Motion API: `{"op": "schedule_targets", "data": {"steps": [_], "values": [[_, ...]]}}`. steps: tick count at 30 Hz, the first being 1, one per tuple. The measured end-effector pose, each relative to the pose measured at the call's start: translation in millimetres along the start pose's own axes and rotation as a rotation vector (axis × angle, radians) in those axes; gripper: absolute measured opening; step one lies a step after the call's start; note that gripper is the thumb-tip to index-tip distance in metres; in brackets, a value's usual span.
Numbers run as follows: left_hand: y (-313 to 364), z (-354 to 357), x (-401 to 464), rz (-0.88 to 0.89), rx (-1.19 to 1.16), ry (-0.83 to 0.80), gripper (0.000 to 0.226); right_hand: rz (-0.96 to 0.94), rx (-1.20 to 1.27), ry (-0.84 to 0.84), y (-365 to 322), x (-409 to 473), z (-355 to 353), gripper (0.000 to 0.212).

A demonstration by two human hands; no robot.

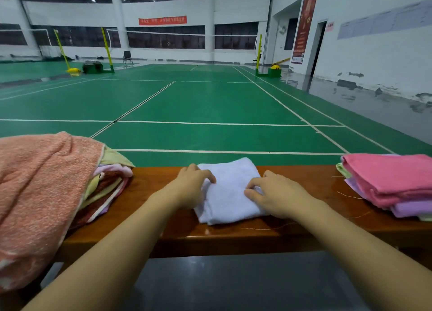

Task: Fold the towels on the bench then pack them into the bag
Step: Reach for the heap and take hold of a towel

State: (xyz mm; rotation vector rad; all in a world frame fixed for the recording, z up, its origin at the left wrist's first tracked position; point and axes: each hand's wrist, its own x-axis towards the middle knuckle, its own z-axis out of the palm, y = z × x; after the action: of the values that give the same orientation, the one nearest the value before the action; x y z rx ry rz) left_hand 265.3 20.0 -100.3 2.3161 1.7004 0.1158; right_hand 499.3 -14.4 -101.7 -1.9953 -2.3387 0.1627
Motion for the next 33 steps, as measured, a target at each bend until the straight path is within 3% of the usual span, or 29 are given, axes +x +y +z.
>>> {"op": "schedule_targets", "data": {"steps": [3,5,7,9,15,25,29,33], "values": [[-8,4,5,-0.147,-0.171,0.192,0.043,0.095,0.166,0.035,3,5,0,0.037],[-6,7,8,-0.295,-0.179,0.306,0.032,0.239,0.152,0.108,11,12,4,0.043],[-1,12,11,-0.382,-0.112,0.307,0.049,0.344,0.163,0.129,19,19,10,0.054],[6,19,15,-0.376,-0.047,0.291,0.065,0.384,0.237,0.111,20,26,13,0.061],[30,26,25,-0.286,-0.134,0.341,0.036,0.392,0.33,0.147,3,38,21,0.055],[29,35,41,-0.239,-0.801,0.374,0.03,0.254,0.401,0.357,12,37,29,0.025],[58,38,47,-0.241,-1.114,0.293,0.033,0.265,0.561,0.352,39,30,21,0.033],[95,43,58,-0.254,-1.294,0.254,0.028,0.268,0.724,0.425,74,23,6,0.016]]}}
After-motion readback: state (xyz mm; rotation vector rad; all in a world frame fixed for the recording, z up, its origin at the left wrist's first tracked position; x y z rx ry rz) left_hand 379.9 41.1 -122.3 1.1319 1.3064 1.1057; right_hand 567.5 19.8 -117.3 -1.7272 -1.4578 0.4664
